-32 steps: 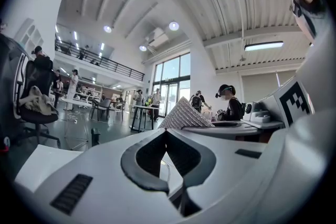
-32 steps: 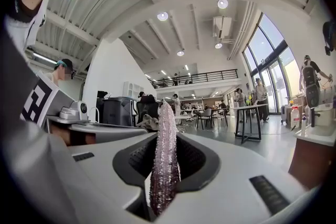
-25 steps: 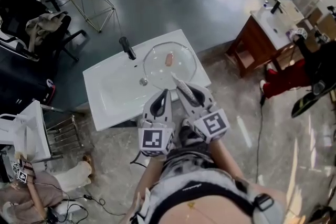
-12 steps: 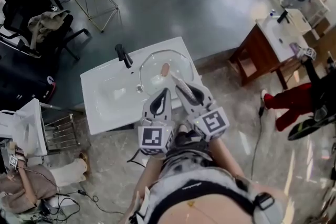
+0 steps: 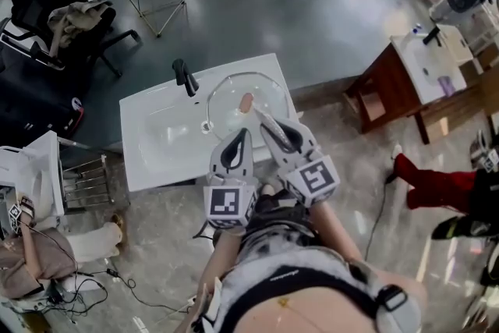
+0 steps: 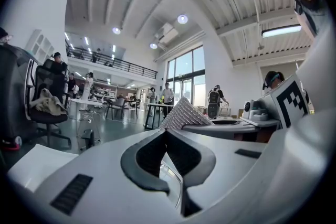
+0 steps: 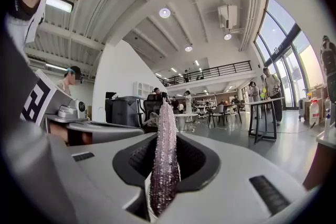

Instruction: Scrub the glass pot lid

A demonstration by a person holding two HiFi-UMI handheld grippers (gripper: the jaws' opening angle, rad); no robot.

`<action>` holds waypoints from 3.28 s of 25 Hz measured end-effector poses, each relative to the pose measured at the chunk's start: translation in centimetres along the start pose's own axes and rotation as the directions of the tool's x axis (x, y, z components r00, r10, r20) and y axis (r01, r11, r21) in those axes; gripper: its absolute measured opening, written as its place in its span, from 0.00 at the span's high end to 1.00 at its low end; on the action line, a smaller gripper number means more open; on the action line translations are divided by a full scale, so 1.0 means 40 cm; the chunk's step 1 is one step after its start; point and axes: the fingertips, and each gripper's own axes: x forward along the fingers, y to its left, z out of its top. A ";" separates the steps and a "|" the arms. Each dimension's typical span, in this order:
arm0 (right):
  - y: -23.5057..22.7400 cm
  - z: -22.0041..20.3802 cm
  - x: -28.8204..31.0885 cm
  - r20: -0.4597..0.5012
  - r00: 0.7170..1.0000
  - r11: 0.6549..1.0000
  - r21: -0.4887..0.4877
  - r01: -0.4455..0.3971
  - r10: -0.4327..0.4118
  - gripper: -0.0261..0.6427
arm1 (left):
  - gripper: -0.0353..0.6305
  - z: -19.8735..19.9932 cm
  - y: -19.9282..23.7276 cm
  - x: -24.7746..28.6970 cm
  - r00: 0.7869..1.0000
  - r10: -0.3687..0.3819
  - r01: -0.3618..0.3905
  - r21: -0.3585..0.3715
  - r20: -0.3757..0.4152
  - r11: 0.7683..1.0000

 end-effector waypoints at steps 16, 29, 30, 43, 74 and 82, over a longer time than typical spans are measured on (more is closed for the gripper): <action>-0.089 0.004 0.102 -0.022 0.985 0.985 0.019 0.171 -0.171 0.83 | 0.95 0.024 0.098 0.136 0.992 -0.129 0.129 0.002 -0.015 0.992; -0.120 -0.035 0.238 -0.094 0.945 0.949 0.016 0.315 -0.312 0.83 | 0.95 -0.014 0.245 0.226 0.968 -0.245 0.244 -0.025 -0.062 0.970; -0.121 -0.040 0.246 -0.098 0.941 0.945 0.017 0.326 -0.323 0.83 | 0.95 -0.019 0.254 0.229 0.965 -0.255 0.254 -0.021 -0.065 0.967; -0.141 -0.096 0.283 -0.159 0.914 0.927 -0.015 0.374 -0.372 0.83 | 0.95 -0.098 0.298 0.249 0.944 -0.306 0.306 -0.018 -0.121 0.952; -0.320 -0.194 0.297 -0.279 0.939 0.979 -0.025 0.200 -0.199 0.83 | 0.84 -0.235 0.235 0.408 0.950 -0.153 0.159 -0.001 -0.272 0.987; -0.345 -0.267 0.302 -0.341 0.919 0.978 -0.016 0.206 -0.199 0.83 | 0.73 -0.350 0.236 0.429 0.921 -0.159 0.160 -0.027 -0.356 0.987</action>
